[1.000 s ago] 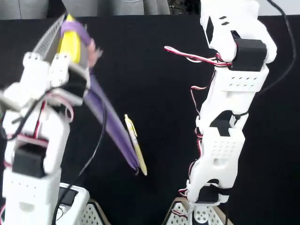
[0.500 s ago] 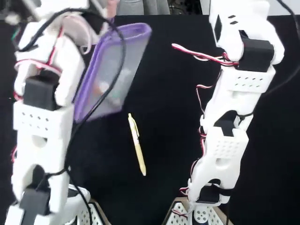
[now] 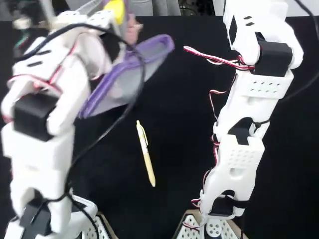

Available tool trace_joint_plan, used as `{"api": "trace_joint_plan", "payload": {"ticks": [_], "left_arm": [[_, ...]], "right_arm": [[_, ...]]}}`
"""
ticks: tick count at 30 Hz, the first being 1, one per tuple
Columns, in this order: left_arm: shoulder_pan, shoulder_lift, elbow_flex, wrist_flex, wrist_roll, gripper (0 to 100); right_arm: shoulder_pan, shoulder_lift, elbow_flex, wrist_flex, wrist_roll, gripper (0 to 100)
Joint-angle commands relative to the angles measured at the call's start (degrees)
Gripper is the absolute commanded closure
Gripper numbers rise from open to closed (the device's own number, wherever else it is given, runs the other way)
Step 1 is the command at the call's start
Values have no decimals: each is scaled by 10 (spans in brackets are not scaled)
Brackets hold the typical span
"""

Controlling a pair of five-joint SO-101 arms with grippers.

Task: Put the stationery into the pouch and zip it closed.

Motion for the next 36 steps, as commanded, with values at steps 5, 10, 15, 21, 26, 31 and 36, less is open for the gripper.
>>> {"api": "trace_joint_plan", "payload": {"ticks": [5, 10, 15, 21, 26, 31, 36], "left_arm": [[-118, -115, 134, 5, 1, 970], [-127, -181, 227, 4, 1, 970], [-124, -268, 323, -40, 1, 970], [-123, -418, 495, -132, 1, 970], [-71, -567, 618, -202, 0, 970], [-5, -673, 698, -219, -48, 970], [6, -728, 749, -217, -52, 970]], "right_arm": [[6, -28, -9, -9, -81, 988], [-21, -28, -10, 0, -121, 988], [-65, -28, -15, 22, -144, 988], [-113, -28, -15, 45, -160, 988], [-146, -28, -16, 57, -160, 988], [-183, -28, -16, 72, -157, 988], [-206, -28, -17, 77, -156, 988]]}}
